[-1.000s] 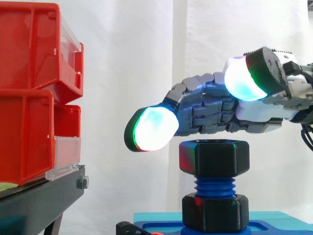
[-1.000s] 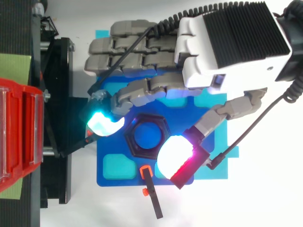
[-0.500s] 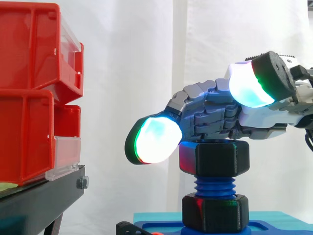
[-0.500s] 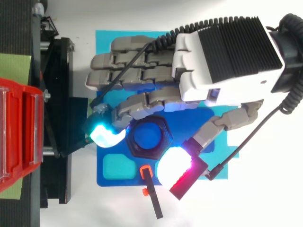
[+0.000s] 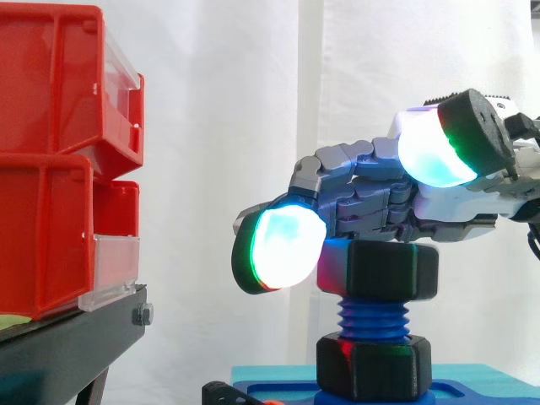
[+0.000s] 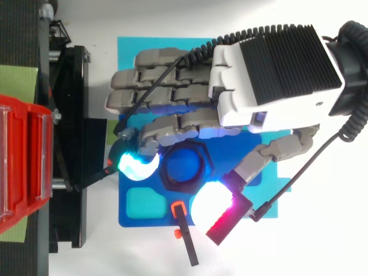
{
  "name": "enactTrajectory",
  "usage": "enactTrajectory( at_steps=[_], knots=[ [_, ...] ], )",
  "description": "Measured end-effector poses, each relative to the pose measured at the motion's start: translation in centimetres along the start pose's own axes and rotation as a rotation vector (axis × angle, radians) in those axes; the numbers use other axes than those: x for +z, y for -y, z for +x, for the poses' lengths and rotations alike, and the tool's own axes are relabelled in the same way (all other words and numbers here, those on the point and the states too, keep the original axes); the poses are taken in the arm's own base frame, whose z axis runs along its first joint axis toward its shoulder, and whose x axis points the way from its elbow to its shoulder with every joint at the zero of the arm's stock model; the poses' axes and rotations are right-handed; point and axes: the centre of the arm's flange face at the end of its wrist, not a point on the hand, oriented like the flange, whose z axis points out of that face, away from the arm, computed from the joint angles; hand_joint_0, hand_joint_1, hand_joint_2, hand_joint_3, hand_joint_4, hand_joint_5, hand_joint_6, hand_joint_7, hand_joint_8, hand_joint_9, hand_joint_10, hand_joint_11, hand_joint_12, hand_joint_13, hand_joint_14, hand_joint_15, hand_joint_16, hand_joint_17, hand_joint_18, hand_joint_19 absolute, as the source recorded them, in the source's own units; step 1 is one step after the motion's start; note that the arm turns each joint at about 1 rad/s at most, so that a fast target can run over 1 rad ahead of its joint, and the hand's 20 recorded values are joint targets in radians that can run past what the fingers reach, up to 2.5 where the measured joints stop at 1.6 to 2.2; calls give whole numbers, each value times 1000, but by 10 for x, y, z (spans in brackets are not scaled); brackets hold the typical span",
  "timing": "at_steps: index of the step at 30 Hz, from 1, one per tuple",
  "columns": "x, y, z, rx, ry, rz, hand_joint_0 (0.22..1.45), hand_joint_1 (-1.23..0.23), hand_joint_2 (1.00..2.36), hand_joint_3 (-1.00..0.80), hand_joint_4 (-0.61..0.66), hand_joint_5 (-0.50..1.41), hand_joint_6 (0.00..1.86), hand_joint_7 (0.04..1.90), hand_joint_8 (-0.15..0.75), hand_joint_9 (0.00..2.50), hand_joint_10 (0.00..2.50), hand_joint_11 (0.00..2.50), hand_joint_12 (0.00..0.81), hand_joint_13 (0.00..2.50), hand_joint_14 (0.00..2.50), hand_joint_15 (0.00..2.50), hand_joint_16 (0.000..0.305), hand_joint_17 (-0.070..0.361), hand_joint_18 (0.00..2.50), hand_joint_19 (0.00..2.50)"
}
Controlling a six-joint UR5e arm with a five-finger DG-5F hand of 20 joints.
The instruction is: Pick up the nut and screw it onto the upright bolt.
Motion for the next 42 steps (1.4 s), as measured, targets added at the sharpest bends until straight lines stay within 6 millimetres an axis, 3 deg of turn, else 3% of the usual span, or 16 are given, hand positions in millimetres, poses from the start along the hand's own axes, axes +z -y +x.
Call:
enactTrajectory(
  at_steps=[9,16,34,42],
  knots=[
    [-2,6,-5,-3,12,0,456,-295,1000,-500,157,-109,505,1333,236,317,0,0,307,240,0,0,33,75,0,0],
    [-4,11,-8,-3,16,5,480,-343,1000,-500,194,-50,564,1295,257,564,0,0,283,432,0,0,25,57,13,0],
    [-9,21,-16,-7,26,-2,510,-375,1000,-500,36,50,692,1135,219,1575,0,0,163,1191,0,27,4,8,812,0],
    [-13,29,-22,-12,38,-5,509,-368,1000,-500,35,53,698,1126,284,1987,13,362,186,1538,3,89,3,6,1003,23]
  ],
)
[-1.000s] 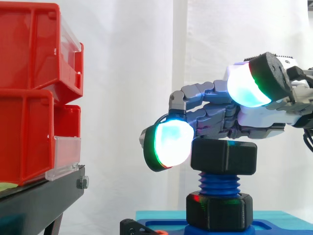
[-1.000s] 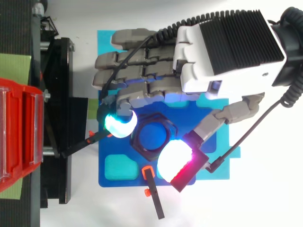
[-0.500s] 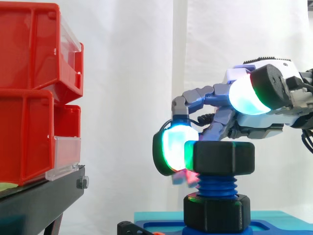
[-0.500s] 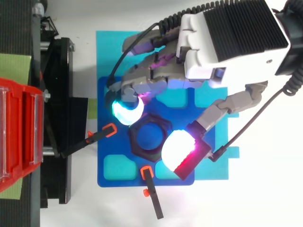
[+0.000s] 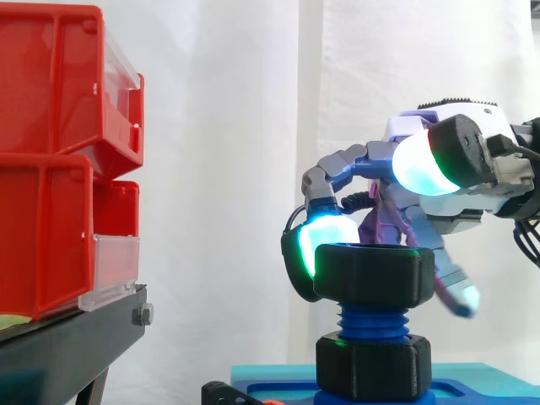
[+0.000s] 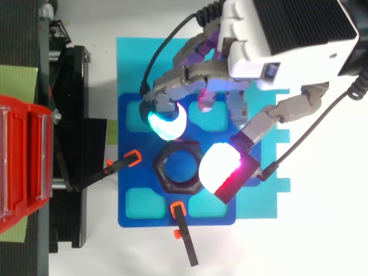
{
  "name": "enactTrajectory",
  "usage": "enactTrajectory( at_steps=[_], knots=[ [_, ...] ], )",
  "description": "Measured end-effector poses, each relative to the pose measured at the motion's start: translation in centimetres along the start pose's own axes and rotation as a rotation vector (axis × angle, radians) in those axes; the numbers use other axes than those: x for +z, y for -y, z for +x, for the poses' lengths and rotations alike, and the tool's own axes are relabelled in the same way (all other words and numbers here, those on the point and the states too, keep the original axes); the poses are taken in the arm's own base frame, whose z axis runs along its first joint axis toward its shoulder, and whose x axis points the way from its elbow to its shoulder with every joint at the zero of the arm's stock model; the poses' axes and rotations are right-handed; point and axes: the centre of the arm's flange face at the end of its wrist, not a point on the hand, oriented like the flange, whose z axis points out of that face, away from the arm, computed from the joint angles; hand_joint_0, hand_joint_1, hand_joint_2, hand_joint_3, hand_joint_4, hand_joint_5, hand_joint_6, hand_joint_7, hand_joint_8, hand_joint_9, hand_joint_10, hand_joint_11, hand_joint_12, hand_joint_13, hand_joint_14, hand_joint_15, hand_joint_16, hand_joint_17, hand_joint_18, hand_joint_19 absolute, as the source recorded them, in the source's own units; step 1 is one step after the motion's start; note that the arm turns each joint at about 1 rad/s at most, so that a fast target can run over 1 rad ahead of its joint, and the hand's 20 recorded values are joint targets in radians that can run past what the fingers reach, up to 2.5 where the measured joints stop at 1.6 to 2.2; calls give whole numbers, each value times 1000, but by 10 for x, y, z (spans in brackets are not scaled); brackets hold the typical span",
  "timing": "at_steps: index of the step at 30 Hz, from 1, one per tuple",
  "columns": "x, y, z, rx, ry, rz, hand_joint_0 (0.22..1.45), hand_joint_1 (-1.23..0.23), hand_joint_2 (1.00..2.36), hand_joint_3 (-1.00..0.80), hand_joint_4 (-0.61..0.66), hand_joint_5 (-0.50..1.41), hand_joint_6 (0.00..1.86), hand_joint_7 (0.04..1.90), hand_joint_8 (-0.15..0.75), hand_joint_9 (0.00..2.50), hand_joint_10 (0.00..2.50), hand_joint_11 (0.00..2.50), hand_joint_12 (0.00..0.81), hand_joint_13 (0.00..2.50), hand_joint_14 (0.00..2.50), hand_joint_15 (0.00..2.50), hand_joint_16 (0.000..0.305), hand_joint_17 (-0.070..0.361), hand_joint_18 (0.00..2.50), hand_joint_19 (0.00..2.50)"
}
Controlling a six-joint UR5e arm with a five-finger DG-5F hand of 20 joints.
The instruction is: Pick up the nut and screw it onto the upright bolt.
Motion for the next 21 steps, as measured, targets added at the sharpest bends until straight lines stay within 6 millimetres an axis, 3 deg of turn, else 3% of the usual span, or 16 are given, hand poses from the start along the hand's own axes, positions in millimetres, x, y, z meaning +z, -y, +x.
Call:
enactTrajectory(
  at_steps=[4,14,18,19,20,21],
  knots=[
    [-2,5,-4,-3,7,-4,509,-365,1000,-500,36,56,697,1126,331,2161,18,586,246,1802,8,209,4,8,1102,82],
    [-7,14,-11,-6,14,-6,507,-369,1000,-500,48,62,691,1114,412,2369,27,928,349,2116,20,525,6,13,1304,200],
    [-8,16,-15,-7,17,-9,505,-359,1000,-500,74,51,667,1171,351,2119,23,746,306,1844,14,378,9,21,1195,203],
    [-8,16,-18,-8,18,-12,502,-350,1000,-500,127,49,551,1392,349,1908,20,601,292,1650,11,290,12,28,1080,181],
    [-8,16,-20,-8,20,-13,502,-348,1000,-500,153,48,506,1469,337,1825,19,579,281,1582,10,268,14,31,1057,178],
    [-8,16,-23,-9,21,-16,499,-343,1000,-500,196,21,503,1383,322,1686,17,507,274,1400,9,207,17,39,988,172]
  ],
)
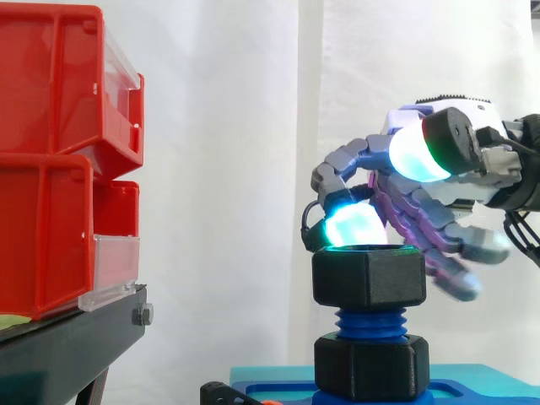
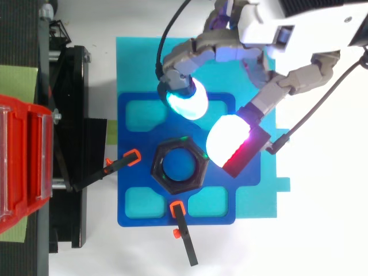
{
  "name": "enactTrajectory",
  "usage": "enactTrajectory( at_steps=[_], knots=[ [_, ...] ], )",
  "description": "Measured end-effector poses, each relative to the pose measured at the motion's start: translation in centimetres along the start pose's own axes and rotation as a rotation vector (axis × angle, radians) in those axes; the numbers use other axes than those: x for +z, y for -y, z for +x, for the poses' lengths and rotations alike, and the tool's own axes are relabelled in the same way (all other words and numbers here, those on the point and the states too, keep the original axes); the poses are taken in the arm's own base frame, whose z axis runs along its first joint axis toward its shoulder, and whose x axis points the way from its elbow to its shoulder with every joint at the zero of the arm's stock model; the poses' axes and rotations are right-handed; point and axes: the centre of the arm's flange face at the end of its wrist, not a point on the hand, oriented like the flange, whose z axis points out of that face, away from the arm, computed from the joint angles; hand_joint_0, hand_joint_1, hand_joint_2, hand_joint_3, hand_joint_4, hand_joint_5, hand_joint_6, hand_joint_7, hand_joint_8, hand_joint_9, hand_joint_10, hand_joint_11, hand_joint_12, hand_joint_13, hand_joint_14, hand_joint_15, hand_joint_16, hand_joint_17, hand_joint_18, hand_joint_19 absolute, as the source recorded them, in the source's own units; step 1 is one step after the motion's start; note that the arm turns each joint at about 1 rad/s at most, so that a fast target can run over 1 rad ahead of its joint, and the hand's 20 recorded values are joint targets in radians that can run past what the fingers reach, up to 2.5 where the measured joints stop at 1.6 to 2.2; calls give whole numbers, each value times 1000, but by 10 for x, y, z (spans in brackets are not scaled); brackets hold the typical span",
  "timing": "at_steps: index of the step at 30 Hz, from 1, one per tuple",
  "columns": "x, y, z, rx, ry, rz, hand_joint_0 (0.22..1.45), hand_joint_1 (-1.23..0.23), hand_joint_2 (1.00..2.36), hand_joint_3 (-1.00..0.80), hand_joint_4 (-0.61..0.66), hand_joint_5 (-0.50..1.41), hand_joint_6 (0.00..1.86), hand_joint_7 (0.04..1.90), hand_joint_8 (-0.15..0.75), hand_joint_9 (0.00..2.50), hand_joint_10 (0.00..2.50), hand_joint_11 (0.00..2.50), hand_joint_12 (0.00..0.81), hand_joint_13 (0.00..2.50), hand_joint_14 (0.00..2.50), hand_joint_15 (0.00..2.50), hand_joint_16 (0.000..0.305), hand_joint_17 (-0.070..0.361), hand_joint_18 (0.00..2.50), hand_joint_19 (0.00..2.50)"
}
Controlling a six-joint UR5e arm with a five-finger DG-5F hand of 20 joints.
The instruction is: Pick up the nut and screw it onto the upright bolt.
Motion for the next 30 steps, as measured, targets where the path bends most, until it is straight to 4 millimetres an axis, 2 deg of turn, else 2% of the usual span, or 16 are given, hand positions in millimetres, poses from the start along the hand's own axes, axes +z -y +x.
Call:
enactTrajectory(
  at_steps=[2,3,4,6,9,14,19,24,30],
  knots=[
    [1,-1,-6,-2,3,-6,495,-342,1000,-500,183,-18,504,1210,283,1496,11,385,267,1156,5,120,23,51,884,150],
    [2,-2,-10,-4,4,-11,488,-345,1000,-500,199,-46,504,1058,234,1314,8,216,265,951,0,27,26,58,744,103],
    [3,-2,-13,-5,5,-16,483,-348,1000,-500,206,-66,504,940,231,1208,3,97,269,853,0,0,27,60,632,57],
    [4,-4,-20,-8,7,-25,477,-348,1000,-500,186,-93,503,820,222,1071,0,0,268,748,0,0,27,61,544,1],
    [6,-5,-26,-12,10,-36,467,-341,1000,-500,162,-133,502,688,215,865,0,0,277,629,0,0,30,68,342,0],
    [8,-10,-25,-13,6,-40,453,-322,1000,-500,112,-168,501,591,198,566,0,0,293,371,0,0,33,74,2,0],
    [11,-16,-14,-7,-4,-38,443,-293,1000,-500,63,-203,500,542,169,327,0,0,310,151,0,0,38,86,0,0],
    [12,-22,15,8,-18,-36,439,-257,1000,-500,40,-230,500,536,149,171,0,0,309,18,0,0,42,93,0,0],
    [15,-29,32,41,-12,-43,438,-244,1000,-500,33,-238,500,540,149,108,0,0,312,0,0,0,43,96,0,0]
  ],
)
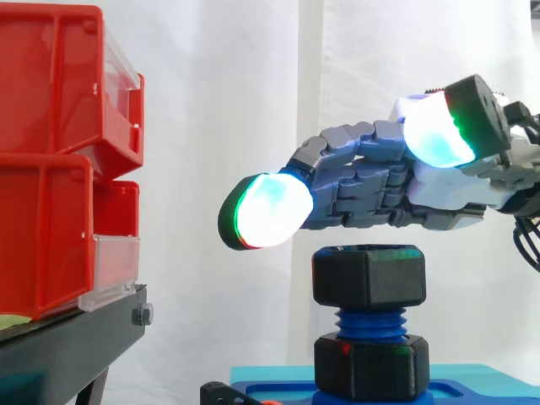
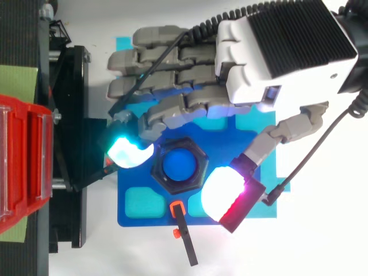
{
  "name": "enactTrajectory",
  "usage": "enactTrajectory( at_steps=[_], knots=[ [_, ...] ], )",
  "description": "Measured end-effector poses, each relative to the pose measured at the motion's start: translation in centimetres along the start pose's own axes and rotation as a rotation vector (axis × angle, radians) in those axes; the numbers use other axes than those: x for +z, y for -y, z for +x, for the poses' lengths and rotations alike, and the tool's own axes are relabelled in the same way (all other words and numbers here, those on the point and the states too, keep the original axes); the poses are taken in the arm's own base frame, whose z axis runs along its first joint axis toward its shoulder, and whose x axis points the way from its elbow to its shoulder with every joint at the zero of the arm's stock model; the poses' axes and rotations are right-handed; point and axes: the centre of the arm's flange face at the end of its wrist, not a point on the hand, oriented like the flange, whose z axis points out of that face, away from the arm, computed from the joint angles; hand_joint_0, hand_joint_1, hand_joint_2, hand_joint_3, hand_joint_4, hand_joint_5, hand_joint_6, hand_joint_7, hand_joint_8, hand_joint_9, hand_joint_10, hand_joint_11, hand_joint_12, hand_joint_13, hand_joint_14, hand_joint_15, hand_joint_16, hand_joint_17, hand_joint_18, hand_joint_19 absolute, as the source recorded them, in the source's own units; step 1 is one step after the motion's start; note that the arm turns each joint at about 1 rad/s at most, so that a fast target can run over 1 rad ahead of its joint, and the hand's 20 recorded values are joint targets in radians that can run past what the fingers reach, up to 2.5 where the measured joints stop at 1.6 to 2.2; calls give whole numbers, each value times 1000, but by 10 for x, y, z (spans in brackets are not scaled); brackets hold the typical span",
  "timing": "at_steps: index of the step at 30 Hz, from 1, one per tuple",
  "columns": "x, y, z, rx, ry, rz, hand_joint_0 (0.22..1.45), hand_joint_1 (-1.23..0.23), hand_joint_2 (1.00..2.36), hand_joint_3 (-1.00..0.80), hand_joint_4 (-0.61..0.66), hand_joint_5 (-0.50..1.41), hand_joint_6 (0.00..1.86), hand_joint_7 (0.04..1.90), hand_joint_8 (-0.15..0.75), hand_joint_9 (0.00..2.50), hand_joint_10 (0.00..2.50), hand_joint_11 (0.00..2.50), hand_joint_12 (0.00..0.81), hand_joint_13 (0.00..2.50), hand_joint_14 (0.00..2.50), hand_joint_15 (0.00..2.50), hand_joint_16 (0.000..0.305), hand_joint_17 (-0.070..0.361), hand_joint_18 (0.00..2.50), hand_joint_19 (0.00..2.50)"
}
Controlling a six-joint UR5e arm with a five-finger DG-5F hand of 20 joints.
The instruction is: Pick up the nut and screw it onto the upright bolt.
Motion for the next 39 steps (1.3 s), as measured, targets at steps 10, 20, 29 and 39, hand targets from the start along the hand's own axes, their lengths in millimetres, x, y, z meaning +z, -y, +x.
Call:
enactTrajectory(
  at_steps=[10,20,29,39],
  knots=[
    [0,-2,3,8,-5,5,437,-241,1000,-500,42,-233,500,554,155,104,0,0,315,0,0,0,43,97,0,0],
    [0,-1,4,12,-10,14,437,-242,1000,-500,69,-218,501,622,169,110,0,0,320,1,0,0,43,96,0,0],
    [-2,0,6,16,-22,28,440,-242,1000,-500,108,-197,502,700,198,169,0,0,326,49,0,0,43,96,0,0],
    [-3,0,6,18,-27,32,451,-272,1000,-500,149,-162,503,905,220,286,0,0,326,140,0,0,40,89,0,0]
  ],
)
